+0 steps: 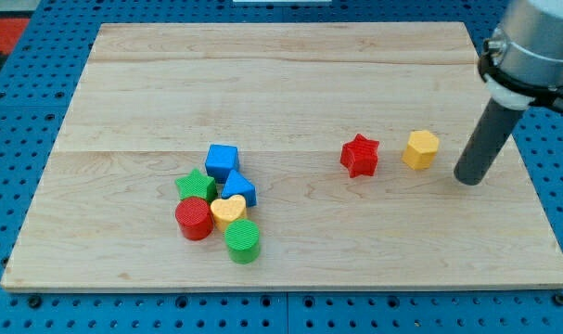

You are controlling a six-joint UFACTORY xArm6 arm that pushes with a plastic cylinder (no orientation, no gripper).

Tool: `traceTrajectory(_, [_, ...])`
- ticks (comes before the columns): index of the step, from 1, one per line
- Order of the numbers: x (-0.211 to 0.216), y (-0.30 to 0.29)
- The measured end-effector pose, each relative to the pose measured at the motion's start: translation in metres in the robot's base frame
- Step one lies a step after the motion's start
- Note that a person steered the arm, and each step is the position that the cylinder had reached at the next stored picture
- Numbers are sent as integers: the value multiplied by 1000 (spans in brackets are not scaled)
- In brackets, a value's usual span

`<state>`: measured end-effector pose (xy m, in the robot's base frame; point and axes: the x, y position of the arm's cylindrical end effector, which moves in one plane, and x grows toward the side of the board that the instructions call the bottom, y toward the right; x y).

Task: Place the yellow hexagon and red star at the top right of the group of blocks

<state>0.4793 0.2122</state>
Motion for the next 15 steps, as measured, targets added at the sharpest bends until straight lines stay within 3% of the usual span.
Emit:
traceTrajectory(1, [-35, -66])
traceTrajectory(3, [-129, -130])
traceTrajectory(4, [-106, -136])
traceTrajectory(5, [-26, -88])
traceTrajectory(6, [18, -105])
traceTrajectory(8, [39, -164])
traceTrajectory(12, [-69, -226])
traceTrajectory(15, [-122, -203])
